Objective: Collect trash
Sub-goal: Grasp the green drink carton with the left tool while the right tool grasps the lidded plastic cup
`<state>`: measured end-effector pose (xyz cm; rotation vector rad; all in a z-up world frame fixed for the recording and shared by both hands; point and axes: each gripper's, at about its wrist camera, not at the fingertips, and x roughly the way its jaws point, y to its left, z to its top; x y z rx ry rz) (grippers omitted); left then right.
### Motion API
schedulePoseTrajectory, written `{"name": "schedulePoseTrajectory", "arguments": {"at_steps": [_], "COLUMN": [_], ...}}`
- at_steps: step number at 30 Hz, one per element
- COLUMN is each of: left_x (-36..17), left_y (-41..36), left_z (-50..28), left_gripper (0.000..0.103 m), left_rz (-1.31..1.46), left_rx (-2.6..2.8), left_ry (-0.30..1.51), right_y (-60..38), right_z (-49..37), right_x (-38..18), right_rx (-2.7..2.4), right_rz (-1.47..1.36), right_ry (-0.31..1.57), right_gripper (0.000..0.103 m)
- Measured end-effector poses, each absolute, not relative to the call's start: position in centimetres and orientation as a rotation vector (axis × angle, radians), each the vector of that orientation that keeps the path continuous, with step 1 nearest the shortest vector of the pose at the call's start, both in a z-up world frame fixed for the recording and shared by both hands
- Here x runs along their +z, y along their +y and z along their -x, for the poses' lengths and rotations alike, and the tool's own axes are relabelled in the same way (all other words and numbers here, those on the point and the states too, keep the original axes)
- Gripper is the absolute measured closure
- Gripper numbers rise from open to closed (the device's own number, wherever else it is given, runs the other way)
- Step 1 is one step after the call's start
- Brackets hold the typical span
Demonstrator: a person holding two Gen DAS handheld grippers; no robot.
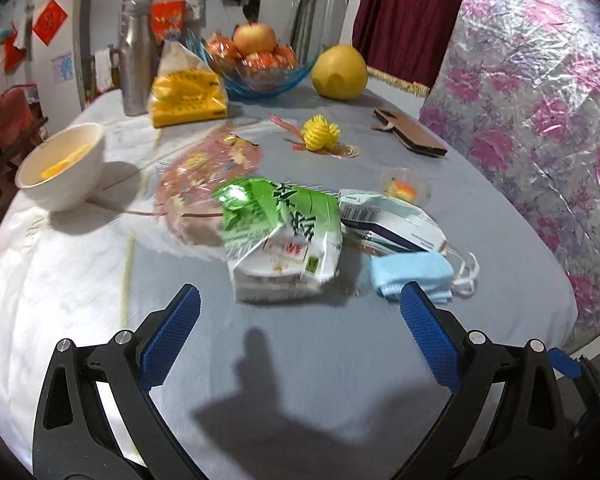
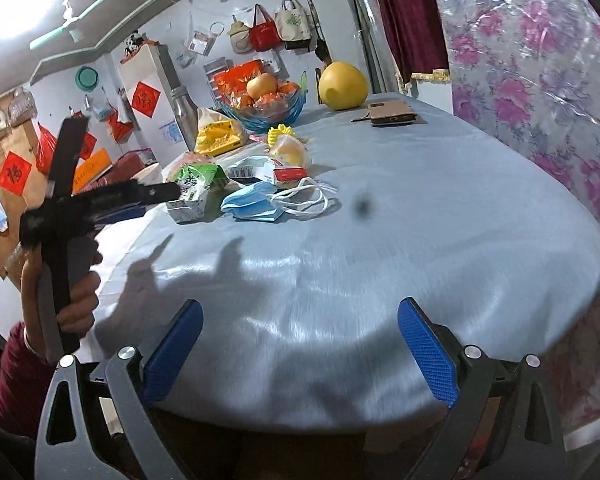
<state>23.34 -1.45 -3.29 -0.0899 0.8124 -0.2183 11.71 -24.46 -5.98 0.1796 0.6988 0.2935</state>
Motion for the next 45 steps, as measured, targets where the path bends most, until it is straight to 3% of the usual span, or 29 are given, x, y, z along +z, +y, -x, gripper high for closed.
{"name": "schedulePoseTrajectory", "arguments": {"at_steps": [12, 17, 21, 27, 45], "left_x": [-5.6, -6.5, -6.7, -6.9, -6.9], "left_y": [-3.2, -1.7, -2.2, -2.1, -2.0], "left_z": [-27.8, -28.7, -28.3, -28.3, -28.3], "left_gripper": [0.007, 0.007, 0.007, 0.007, 0.007], "left_rz": [-0.107, -0.046, -0.155, -0.148, -0.147], "left_rx": [-0.18, -0.225, -0.264, -0.283, -0.283], "left_ry": [0.889, 0.964, 0.96, 0.961, 0.962], "right_y": [-20.9, -19.5, -19.0, -19.4, -20.1], "right_z": [-16.6, -18.6, -20.7, -25.4, -35.4], "right_x": [-5.0, -4.1, -3.1, -2.6, -6.0], "right_rx": [0.335, 0.339, 0.341, 0.341, 0.368], "right_rz": [-0.098, -0.042, -0.025, -0.069, -0.467], "right_ry": [0.711, 0.692, 0.683, 0.712, 0.888], "right_gripper": [0.007, 0.007, 0.016, 0.023, 0.023]}}
